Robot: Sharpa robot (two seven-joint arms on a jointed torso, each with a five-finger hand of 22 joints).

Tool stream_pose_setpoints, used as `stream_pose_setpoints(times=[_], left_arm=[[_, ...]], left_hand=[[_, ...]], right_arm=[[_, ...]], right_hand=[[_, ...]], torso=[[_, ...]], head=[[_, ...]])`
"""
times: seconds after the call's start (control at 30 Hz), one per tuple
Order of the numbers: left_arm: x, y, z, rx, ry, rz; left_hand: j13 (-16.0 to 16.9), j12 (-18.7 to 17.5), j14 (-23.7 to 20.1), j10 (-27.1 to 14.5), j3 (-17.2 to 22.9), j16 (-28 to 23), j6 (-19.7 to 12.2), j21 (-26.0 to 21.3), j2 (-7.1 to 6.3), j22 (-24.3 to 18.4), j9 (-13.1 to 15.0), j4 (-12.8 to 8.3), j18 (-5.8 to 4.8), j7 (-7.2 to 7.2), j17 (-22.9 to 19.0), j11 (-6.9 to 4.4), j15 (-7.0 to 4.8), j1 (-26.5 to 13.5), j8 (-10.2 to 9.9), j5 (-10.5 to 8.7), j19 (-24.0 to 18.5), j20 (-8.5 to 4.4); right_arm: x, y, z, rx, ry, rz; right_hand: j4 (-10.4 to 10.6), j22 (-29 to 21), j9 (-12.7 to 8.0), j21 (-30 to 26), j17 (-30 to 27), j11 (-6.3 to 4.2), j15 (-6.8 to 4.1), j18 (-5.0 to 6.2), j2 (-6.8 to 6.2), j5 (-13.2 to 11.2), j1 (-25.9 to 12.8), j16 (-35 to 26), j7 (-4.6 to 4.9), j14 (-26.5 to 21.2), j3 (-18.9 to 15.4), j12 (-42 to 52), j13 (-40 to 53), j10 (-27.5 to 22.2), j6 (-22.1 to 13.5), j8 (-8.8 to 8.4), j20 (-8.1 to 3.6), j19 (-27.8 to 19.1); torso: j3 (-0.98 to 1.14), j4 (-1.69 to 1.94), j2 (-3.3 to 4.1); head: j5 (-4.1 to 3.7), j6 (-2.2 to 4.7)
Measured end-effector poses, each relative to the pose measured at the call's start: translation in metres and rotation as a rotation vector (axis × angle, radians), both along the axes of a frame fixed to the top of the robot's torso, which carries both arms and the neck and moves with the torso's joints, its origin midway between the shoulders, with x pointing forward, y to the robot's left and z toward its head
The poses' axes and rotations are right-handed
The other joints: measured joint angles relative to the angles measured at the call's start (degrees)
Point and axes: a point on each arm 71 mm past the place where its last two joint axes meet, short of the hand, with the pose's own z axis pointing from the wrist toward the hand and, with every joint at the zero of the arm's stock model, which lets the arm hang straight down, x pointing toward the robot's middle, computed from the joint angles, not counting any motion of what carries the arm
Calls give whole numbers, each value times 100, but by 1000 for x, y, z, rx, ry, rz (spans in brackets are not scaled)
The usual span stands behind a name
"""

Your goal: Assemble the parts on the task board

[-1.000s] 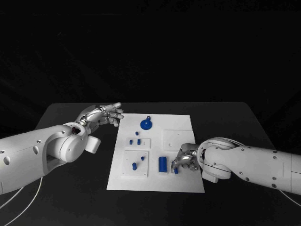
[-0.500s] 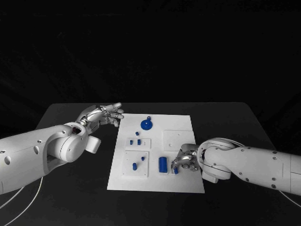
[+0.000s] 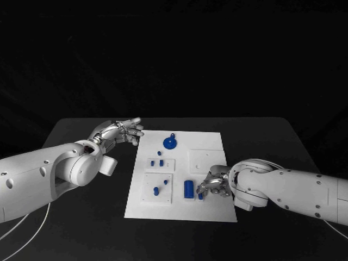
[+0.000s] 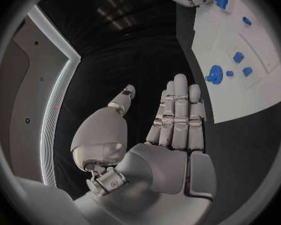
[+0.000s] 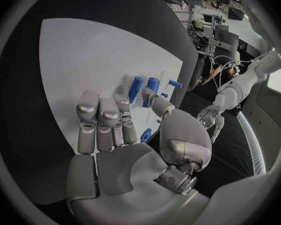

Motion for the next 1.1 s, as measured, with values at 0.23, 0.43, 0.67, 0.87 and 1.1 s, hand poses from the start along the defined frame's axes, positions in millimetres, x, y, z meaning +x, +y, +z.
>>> stream_pose_setpoints(times=[0.23, 0.43, 0.67, 0.87, 1.1], left_arm=[[0, 0, 0, 0, 0, 0], [0, 0, 0, 0, 0, 1], [0, 1, 0, 1, 0, 2], [0, 1, 0, 1, 0, 2], [0, 1, 0, 1, 0, 2]], left_hand=[[0, 0, 0, 1, 0, 0, 0, 0, 0, 5, 1, 0, 0, 0, -1, 0, 0, 0, 0, 0, -1, 1], [0, 0, 0, -15, 0, 0, 0, 0, 0, 4, 1, 0, -1, 0, 5, 15, 0, 0, 0, 0, -1, 1], [0, 0, 0, -21, 0, 0, 0, 0, 0, 4, 1, 0, 0, 0, 4, 21, 0, 0, 0, 0, -2, 2], [0, 0, 0, -21, 0, 0, 0, 0, 0, 9, 1, 0, 0, 0, 4, 21, 0, 0, 0, 0, -3, 3], [0, 0, 0, -20, 0, 0, 0, 0, 0, 8, 0, 0, 0, 0, 9, 20, 0, 0, 0, 0, -11, 11]], right_arm=[[0, 0, 0, 2, -1, 1], [-2, -2, 0, 9, 5, 15], [-7, -5, -2, 13, 37, 48], [-10, -8, -4, 17, 55, 62], [-11, -6, -5, 22, 62, 72]], right_hand=[[0, 0, 7, 0, 0, 0, 0, 1, -4, 0, -4, 0, 0, -1, 0, 0, 0, 0, -1, -11, -31, -12], [-147, -1, 9, 0, 0, 0, -19, 0, -86, 0, 143, 0, -1, 17, -97, 0, 9, 0, -1, -48, -31, -12], [-342, -1, 10, 0, -9, 0, -20, 1, -155, 0, 300, 0, -10, 16, -292, 0, 16, 0, -10, -48, -31, -13], [-347, -1, 20, 0, -8, 0, -37, 0, -155, 0, 300, 0, -11, -1, -322, 0, 16, 0, -10, -43, -51, -34], [-318, -1, 15, 0, -8, 0, -37, 0, 90, 0, 318, 0, -12, -1, -441, 0, 20, 0, -10, -43, -51, -35]], torso=[[1, 0, 0], [1, 1, 0], [1, 1, 0], [4, -3, -1], [4, -3, -1]], head=[[2, -1], [-2, -1], [-3, -9], [2, -14], [-3, -14]])
